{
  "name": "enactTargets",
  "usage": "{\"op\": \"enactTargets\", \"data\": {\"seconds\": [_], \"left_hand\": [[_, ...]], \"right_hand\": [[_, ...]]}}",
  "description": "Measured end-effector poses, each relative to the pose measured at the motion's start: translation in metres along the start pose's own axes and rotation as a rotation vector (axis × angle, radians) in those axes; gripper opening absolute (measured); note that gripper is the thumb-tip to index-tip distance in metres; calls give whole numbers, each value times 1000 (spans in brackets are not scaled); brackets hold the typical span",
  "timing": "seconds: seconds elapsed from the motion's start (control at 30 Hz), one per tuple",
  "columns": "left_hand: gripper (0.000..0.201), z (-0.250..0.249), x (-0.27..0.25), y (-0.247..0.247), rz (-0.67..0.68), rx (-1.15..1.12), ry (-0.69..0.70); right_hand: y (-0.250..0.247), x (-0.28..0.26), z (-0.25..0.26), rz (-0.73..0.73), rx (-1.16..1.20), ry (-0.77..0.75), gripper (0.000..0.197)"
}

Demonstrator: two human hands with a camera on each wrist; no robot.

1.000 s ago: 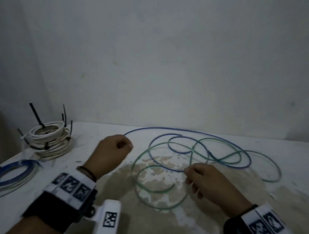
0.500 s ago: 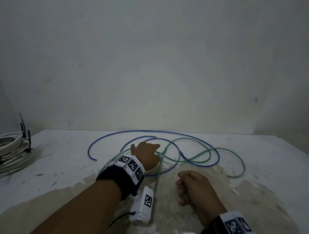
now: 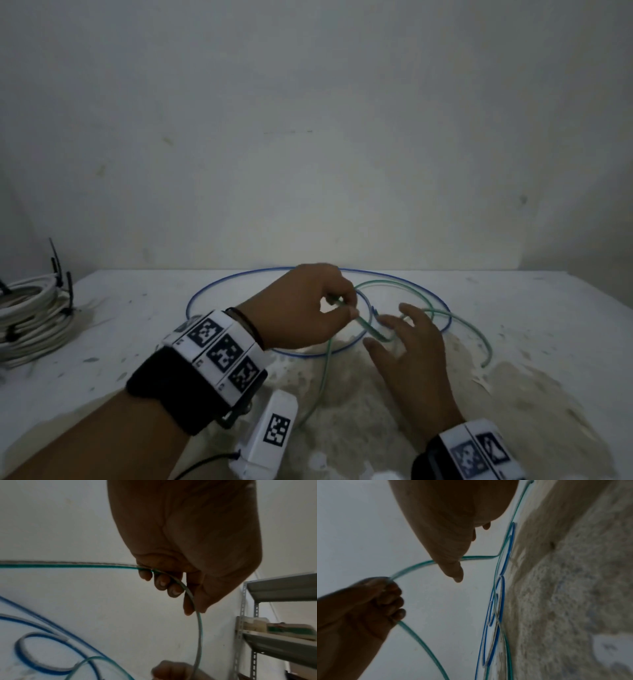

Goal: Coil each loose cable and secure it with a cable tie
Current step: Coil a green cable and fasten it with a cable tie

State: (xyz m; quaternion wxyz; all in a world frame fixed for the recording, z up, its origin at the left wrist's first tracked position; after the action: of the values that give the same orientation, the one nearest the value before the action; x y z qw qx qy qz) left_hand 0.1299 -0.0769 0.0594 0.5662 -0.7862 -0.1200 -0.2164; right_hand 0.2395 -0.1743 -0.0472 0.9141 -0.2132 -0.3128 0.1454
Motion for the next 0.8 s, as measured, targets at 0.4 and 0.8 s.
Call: {"op": "enactTargets", "data": {"seconds": [0.4, 0.8], "left_hand": [[17, 15, -62, -161, -606, 394, -58], [47, 68, -102, -130, -112, 300, -675]], "right_hand": [[-20, 0, -18, 70, -85, 118, 22], [-93, 38, 103, -129, 46, -134, 38]]}}
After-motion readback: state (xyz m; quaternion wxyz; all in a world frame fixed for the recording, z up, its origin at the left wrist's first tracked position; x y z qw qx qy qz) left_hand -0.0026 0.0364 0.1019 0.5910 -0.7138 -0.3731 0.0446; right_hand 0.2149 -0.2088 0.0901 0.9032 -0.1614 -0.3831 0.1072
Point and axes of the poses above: each hand's wrist, its own x-axis towards the middle knuckle, its own y-axis out of the palm, z = x × y, the point moved 8 cm from there along x, towards the middle knuckle, and after that the axes turned 6 degrees about y, right-handed, at the moved point
